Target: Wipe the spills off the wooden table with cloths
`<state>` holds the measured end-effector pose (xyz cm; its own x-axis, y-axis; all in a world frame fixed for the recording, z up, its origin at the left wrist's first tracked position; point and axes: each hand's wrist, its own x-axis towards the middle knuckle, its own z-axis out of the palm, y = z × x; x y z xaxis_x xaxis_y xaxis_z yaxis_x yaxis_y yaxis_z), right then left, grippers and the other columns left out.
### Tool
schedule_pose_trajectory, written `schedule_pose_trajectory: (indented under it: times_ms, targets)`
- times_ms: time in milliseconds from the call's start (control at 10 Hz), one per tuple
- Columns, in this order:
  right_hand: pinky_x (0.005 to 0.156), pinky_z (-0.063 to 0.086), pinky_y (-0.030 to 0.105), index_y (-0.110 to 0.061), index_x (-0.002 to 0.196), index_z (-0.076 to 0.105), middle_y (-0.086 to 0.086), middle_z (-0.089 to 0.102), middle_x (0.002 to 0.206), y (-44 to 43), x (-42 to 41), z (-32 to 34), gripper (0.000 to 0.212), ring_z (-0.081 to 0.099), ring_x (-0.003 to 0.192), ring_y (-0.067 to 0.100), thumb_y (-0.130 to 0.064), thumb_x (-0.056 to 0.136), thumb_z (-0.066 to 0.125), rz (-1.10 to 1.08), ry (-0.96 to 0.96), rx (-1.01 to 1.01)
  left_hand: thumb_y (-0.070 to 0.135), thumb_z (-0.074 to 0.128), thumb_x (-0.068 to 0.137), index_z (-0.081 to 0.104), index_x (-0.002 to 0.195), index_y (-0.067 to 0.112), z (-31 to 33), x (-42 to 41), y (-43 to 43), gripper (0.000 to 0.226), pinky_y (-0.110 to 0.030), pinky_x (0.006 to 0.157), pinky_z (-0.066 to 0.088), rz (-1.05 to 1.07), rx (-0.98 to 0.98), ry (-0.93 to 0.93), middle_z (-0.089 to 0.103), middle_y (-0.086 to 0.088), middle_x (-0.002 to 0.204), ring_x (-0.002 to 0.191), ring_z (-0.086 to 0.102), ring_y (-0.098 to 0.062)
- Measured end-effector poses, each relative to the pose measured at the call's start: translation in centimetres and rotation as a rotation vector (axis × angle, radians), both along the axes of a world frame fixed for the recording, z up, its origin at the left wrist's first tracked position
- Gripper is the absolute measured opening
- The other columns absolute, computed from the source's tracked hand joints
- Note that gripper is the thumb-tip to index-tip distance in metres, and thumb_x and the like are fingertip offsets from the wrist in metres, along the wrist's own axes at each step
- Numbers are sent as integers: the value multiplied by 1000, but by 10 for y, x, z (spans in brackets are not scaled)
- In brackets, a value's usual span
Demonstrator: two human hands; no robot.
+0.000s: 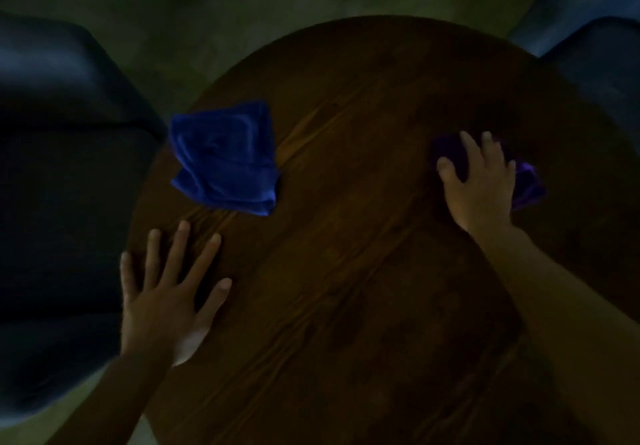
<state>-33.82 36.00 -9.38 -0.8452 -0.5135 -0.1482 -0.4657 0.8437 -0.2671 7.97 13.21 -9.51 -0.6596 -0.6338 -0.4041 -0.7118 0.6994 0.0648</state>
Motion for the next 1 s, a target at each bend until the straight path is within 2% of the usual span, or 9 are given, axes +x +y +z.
schedule_pose_trajectory:
  times_ms: [100,200,300,400,500,600,700,900,1000]
  targets:
    - [127,6,57,-34,159,22,7,15,172,-32,42,0,66,9,159,29,-61,101,36,-93,17,25,83,4,108,-20,173,60,-2,4,-3,73,-38,131,-41,-61,-29,17,13,-5,185,169,-4,-19]
    - [127,7,56,-35,158,21,7,16,171,-48,108,2,66,12,158,30,-65,100,31,85,16,43,76,4,112,-13,176,56,-5,6,-7,69,-41,132,-38,-97,-14,50,18,-5,183,167,-2,-22]
    - [126,8,54,-38,158,18,6,16,171,-69,177,9,68,13,158,30,-68,97,27,153,-33,79,71,-1,114,14,175,46,-1,9,-7,68,-37,133,-37,-97,60,118,21,-4,183,169,2,-28]
    - [126,7,55,-39,158,19,6,16,171,-92,246,12,69,14,158,31,-70,97,26,189,-71,101,81,-21,100,13,173,42,3,17,-11,89,-41,136,-32,14,155,168,-1,6,183,171,-10,-21]
    - [124,6,55,-37,157,27,9,20,170,-117,300,15,70,17,157,33,-69,95,30,208,-99,96,68,-5,111,22,178,33,8,42,-10,80,-63,141,-4,6,97,113,7,-5,182,171,-2,-23]
    - [124,14,59,-33,155,36,12,26,168,-137,339,18,68,23,156,35,-65,95,36,214,-112,82,57,-1,120,38,170,27,3,74,2,71,-70,135,22,51,91,75,39,-14,177,166,22,-30]
    - [124,16,60,-31,156,33,14,23,169,-148,361,22,71,20,156,37,-66,94,35,210,-157,81,57,-2,120,40,168,26,4,94,16,71,-73,122,34,123,202,9,50,-16,173,161,44,-44]
    - [128,4,51,-37,163,-3,7,-12,172,-144,333,56,79,-9,159,32,-70,99,32,372,-399,220,76,-12,107,34,176,23,34,116,39,98,-71,129,34,73,283,-91,11,-12,180,166,26,-46]
    - [126,13,48,-37,163,8,6,-5,173,-124,325,84,71,-2,159,31,-66,102,32,271,-556,101,76,-12,85,15,183,26,70,111,51,113,-66,142,19,52,369,-207,-17,-9,184,177,8,-42]
